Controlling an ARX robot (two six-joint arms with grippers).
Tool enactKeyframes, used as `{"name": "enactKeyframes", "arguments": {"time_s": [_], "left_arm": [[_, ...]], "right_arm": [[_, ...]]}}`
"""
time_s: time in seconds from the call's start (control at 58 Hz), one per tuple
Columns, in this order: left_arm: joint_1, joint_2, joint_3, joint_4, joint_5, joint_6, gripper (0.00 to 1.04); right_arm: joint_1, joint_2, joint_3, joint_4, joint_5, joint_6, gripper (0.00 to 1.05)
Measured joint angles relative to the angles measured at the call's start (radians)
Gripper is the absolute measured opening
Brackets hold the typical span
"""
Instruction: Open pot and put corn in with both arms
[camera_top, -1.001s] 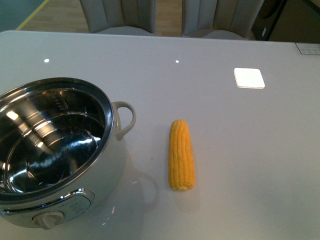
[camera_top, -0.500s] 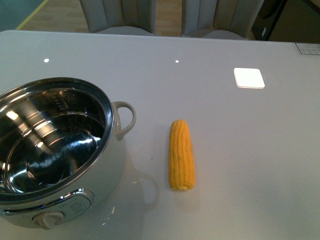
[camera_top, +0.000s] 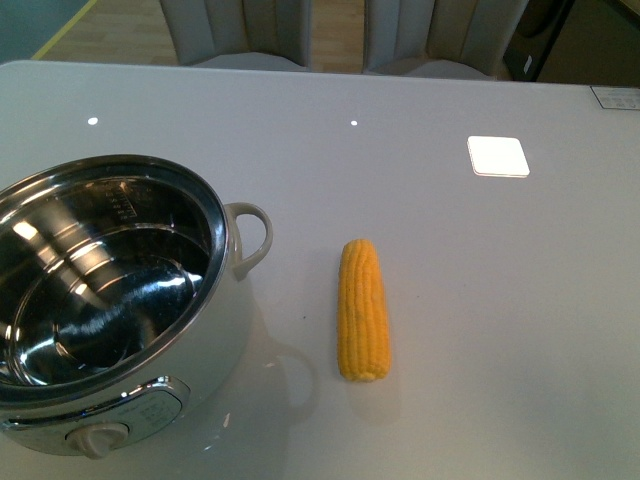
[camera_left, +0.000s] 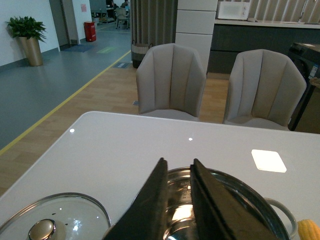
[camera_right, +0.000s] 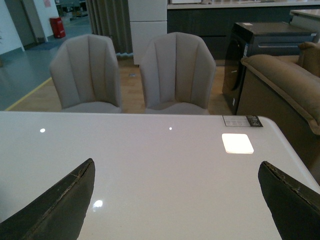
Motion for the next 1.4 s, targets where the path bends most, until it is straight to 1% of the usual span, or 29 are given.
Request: {"name": "enactKeyframes", "arguments": {"time_s": [0.086, 0.138, 0.173, 0.242, 0.276, 0.328, 0.414, 0.466, 0.535, 0.569, 0.587, 0.604, 0.621, 0.656, 0.69, 0.759, 0.863, 0.983, 1.104, 1.156, 1.242, 1.398], "left_arm": [[0.000, 0.000, 0.000, 0.000, 0.000, 0.000, 0.39], [0.000, 0.000, 0.000, 0.000, 0.000, 0.000, 0.46], [0.000, 0.000, 0.000, 0.000, 0.000, 0.000, 0.53], [0.000, 0.000, 0.000, 0.000, 0.000, 0.000, 0.64], [0.000, 0.000, 0.000, 0.000, 0.000, 0.000, 0.71], [0.000, 0.000, 0.000, 0.000, 0.000, 0.000, 0.78], [0.000, 0.000, 0.000, 0.000, 0.000, 0.000, 0.94], [0.000, 0.000, 0.000, 0.000, 0.000, 0.003, 1.00], [0.000, 0.000, 0.000, 0.000, 0.000, 0.002, 0.98], [0.000, 0.000, 0.000, 0.000, 0.000, 0.002, 0.98], [0.000, 0.000, 0.000, 0.000, 0.000, 0.002, 0.98], [0.000, 0.000, 0.000, 0.000, 0.000, 0.002, 0.98], [0.000, 0.000, 0.000, 0.000, 0.002, 0.003, 0.98], [0.000, -0.001, 0.000, 0.000, 0.000, 0.003, 0.98], [0.000, 0.000, 0.000, 0.000, 0.000, 0.003, 0.98], [0.000, 0.000, 0.000, 0.000, 0.000, 0.003, 0.98], [0.000, -0.001, 0.000, 0.000, 0.000, 0.003, 0.98], [0.000, -0.001, 0.000, 0.000, 0.000, 0.003, 0.98], [0.000, -0.001, 0.000, 0.000, 0.000, 0.003, 0.98], [0.000, -0.001, 0.000, 0.000, 0.000, 0.003, 0.98], [0.000, -0.001, 0.000, 0.000, 0.000, 0.003, 0.98], [0.000, -0.001, 0.000, 0.000, 0.000, 0.003, 0.98]], "right_arm": [[0.000, 0.000, 0.000, 0.000, 0.000, 0.000, 0.96], [0.000, 0.000, 0.000, 0.000, 0.000, 0.000, 0.96], [0.000, 0.000, 0.000, 0.000, 0.000, 0.000, 0.96], [0.000, 0.000, 0.000, 0.000, 0.000, 0.000, 0.96], [0.000, 0.000, 0.000, 0.000, 0.000, 0.000, 0.96], [0.000, 0.000, 0.000, 0.000, 0.000, 0.000, 0.96], [0.000, 0.000, 0.000, 0.000, 0.000, 0.000, 0.96], [0.000, 0.000, 0.000, 0.000, 0.000, 0.000, 0.96], [0.000, 0.002, 0.001, -0.003, -0.003, 0.000, 0.96], [-0.010, 0.085, 0.067, -0.176, -0.061, 0.071, 0.96], [-0.010, 0.142, 0.106, -0.262, -0.069, 0.106, 0.96], [-0.010, 0.174, 0.126, -0.305, -0.071, 0.124, 0.96], [-0.007, 0.261, 0.175, -0.415, -0.074, 0.166, 0.96], [0.007, 0.347, 0.210, -0.526, -0.070, 0.233, 0.96], [0.019, 0.383, 0.216, -0.577, -0.066, 0.267, 0.96], [0.046, 0.422, 0.214, -0.595, -0.050, 0.310, 0.96], [0.115, 0.477, 0.215, -0.545, 0.000, 0.362, 0.96], [0.185, 0.583, 0.214, -0.461, 0.033, 0.391, 0.96], [0.246, 0.780, 0.214, -0.300, 0.089, 0.414, 0.96], [0.272, 0.892, 0.215, -0.210, 0.100, 0.431, 0.96], [0.325, 1.164, 0.249, -0.024, 0.121, 0.452, 0.96], [0.366, 1.441, 0.338, 0.139, 0.137, 0.453, 0.96]]}}
